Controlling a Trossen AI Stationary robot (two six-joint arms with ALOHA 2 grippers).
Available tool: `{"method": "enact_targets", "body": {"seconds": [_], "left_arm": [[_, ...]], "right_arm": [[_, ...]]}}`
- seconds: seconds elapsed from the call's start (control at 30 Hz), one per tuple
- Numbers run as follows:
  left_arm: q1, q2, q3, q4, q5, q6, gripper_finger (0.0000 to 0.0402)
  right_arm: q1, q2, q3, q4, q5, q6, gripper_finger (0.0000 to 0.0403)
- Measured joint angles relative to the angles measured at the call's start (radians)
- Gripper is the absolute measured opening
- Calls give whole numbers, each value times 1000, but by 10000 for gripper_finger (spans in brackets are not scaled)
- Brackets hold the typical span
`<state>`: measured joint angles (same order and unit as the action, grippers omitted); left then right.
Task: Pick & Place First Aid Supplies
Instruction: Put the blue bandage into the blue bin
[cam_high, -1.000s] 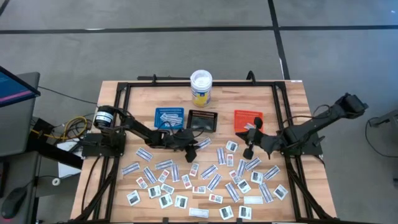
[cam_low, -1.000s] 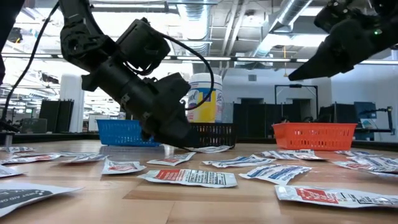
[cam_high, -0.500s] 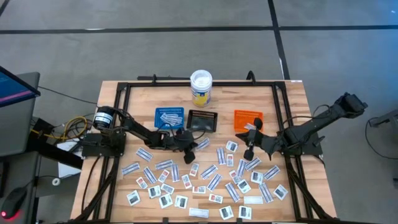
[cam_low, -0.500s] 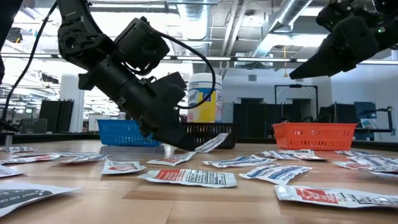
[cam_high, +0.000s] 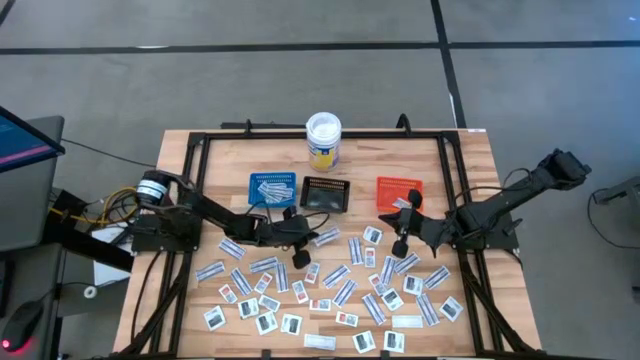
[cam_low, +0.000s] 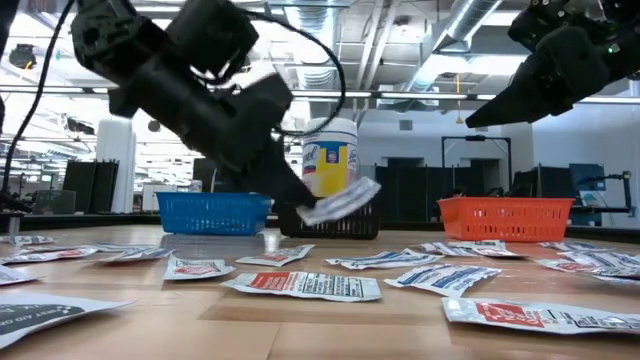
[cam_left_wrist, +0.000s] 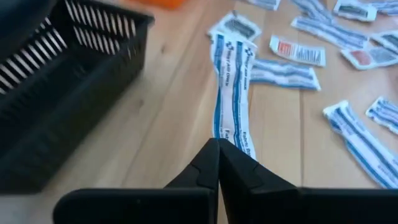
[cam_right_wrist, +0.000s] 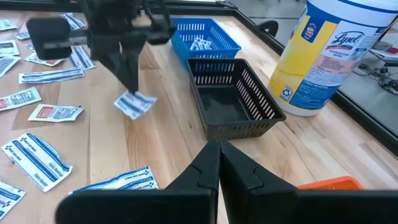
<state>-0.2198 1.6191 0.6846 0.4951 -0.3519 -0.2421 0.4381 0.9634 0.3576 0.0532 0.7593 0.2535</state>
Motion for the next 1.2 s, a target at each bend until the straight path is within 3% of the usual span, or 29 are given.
{"method": "enact_targets", "body": {"seconds": [0.17,0.37,0.5,0.57,0.77,1.03,1.2], "left_arm": [[-25,-104,1,-123,-102,46,4],[-18,-285,1,-349,-433,46,4],[19,-404,1,-516,-553,-10,4],[53,-456,2,-619,-539,-78,4],[167,-514,2,-905,-370,-240,16],[263,-455,2,-919,-301,-180,57],[255,-446,2,-848,-300,-181,84]], "right_arm": [[0,0,0,1,0,2,0],[0,0,0,6,0,2,0],[0,0,0,8,0,2,0],[0,0,0,8,0,2,0],[0,0,0,8,0,2,0],[-2,0,0,9,0,2,0],[-2,0,0,10,0,0,0]]}}
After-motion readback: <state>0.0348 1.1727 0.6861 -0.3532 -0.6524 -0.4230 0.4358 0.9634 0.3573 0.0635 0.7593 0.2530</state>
